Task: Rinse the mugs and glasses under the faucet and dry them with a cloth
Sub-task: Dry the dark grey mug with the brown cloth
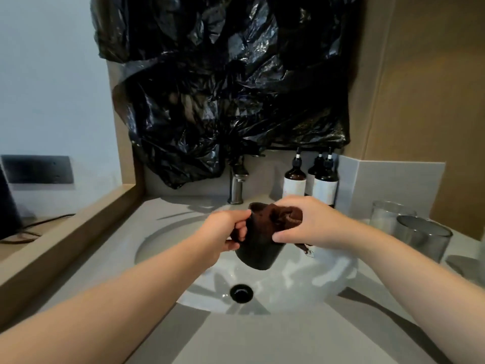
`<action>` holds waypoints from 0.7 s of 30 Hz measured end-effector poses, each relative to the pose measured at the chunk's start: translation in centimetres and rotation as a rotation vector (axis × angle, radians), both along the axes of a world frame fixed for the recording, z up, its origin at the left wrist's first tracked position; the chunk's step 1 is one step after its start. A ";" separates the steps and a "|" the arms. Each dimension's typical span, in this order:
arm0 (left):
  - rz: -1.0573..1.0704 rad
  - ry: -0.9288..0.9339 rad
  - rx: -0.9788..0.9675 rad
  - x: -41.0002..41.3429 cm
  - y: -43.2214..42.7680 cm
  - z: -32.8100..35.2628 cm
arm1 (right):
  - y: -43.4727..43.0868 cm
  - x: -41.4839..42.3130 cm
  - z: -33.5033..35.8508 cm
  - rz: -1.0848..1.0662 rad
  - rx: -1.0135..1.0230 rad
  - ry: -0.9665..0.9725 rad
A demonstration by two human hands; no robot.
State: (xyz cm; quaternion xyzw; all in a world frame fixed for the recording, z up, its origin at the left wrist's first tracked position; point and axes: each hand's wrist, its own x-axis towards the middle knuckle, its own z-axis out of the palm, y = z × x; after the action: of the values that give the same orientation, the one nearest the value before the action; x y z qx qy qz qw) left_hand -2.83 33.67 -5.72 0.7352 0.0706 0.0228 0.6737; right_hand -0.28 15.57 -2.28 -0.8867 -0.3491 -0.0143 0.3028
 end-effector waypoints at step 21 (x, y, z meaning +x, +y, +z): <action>-0.123 0.418 0.052 2.9 3.7 -4.0 | 3.8 4.1 -6.9 -0.090 0.293 0.638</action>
State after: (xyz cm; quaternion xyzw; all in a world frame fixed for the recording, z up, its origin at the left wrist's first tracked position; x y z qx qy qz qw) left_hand 0.05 37.40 -9.73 0.7440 0.1630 -0.1695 0.6254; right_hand 3.85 19.35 -9.17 -0.8081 -0.1917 0.2003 0.5198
